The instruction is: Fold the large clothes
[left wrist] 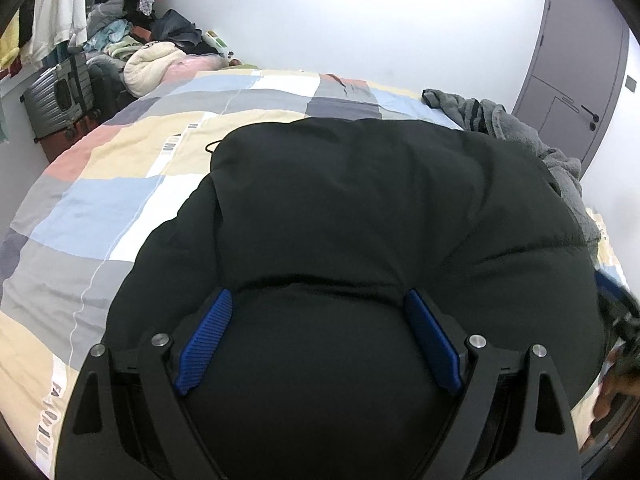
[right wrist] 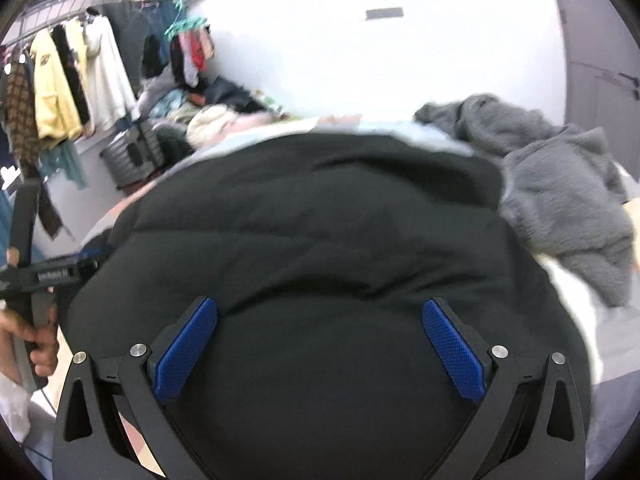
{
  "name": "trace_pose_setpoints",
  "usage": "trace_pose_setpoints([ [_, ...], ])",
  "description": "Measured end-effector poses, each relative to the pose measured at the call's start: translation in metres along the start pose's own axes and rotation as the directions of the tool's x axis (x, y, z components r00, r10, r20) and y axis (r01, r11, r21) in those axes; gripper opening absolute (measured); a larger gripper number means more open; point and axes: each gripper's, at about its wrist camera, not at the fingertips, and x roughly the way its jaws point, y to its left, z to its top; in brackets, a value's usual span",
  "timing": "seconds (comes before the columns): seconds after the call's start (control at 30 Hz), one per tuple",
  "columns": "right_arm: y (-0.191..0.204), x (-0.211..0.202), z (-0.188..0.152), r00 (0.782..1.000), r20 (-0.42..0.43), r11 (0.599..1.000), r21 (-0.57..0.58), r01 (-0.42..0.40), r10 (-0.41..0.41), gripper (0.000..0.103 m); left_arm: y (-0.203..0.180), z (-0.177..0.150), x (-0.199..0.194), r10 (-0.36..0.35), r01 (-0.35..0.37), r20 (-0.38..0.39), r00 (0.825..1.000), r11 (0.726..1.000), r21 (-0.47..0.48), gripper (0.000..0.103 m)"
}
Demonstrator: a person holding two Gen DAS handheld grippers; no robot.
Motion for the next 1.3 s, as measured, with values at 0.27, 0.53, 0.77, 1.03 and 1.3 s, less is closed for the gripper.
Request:
trace_pose_setpoints([
  [0.27, -0.045, -0.015, 0.016, 1.0, 0.017, 0.992, 0.125, 0.018, -0.021, 0.102, 0.041, 0.002, -0.033, -0.059, 0.071, 0.084, 0.995, 0.986, -0.152, 0.089],
  [0.53, -0.137, -0.016, 0.005, 0.959, -0.155, 0.892, 0.356, 0.28, -0.239, 0.102, 0.1, -0.002, -0.02, -0.037, 0.039, 0.014, 0.999, 0.951, -0.307, 0.099],
  [0.77, -0.162, 0.003, -0.019, 0.982, -0.189, 0.833, 0.543, 0.108, -0.005, 0.094, 0.098, -0.01, -0.004, -0.151, 0.127, -0.046, 0.988, 0.934, -0.333, 0.064],
  [1.03, -0.119, -0.034, 0.002, 0.991, -0.131, 0.921, 0.384, 0.07, -0.021, 0.02, 0.082, -0.01, -0.027, -0.109, 0.11, 0.019, 0.994, 0.953, -0.282, 0.014],
  [1.3, -0.103, -0.024, -0.015, 0.971, -0.209, 0.946, 0.273, 0.175, -0.119, 0.02, 0.081, -0.019, -0.014, -0.084, 0.059, -0.079, 0.993, 0.96, -0.272, 0.015],
])
